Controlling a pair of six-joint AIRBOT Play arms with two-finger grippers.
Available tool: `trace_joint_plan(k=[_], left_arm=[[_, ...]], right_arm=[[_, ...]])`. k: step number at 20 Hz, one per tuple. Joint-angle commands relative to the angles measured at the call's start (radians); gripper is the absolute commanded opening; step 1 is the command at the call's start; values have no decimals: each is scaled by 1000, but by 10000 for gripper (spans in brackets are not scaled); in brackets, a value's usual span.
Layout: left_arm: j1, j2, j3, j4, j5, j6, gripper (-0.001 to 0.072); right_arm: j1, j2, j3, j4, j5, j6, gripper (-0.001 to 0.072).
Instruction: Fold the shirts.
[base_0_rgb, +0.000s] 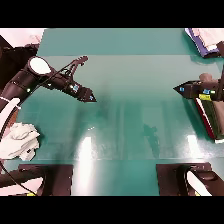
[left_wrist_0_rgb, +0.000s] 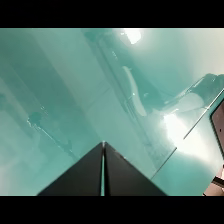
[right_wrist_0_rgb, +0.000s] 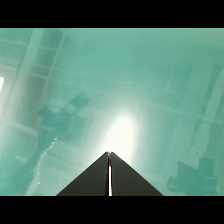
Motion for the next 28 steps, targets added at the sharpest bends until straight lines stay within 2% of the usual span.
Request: trace_joint_plan(k=[1, 11, 12, 14, 16, 17, 19, 21, 24, 27, 28], left_arm=[[0, 1, 0, 0, 0, 0, 27], [0, 1, 0, 0, 3, 0, 26], [0, 1, 0, -3, 39, -3, 26], [0, 1, 0, -60, 52, -37, 26], [0, 1, 0, -83, 62, -33, 26], [8, 1, 10, -82, 57, -36, 26], [53, 23, 55, -63, -36, -101, 25], [103, 122, 70, 41, -70, -109, 25], [118, 311, 68, 470, -218, -209, 26], [118, 441, 40, 825, -395, -270, 34], [118, 475, 16, 900, -412, -274, 292]], right_arm=[[2, 1, 0, 1, -14, 1, 15], [2, 1, 0, 1, 9, 1, 16], [2, 1, 0, 1, 17, 1, 16], [2, 1, -1, 1, 34, 1, 16], [2, 1, -1, 1, 40, 1, 16], [2, 1, 0, 1, 40, 1, 15], [2, 1, 0, 1, 40, 1, 16], [2, 1, 0, 1, 42, 1, 16], [2, 1, 0, 1, 45, 1, 15], [2, 1, -1, 1, 45, 0, 16], [2, 1, -1, 1, 46, 0, 16]])
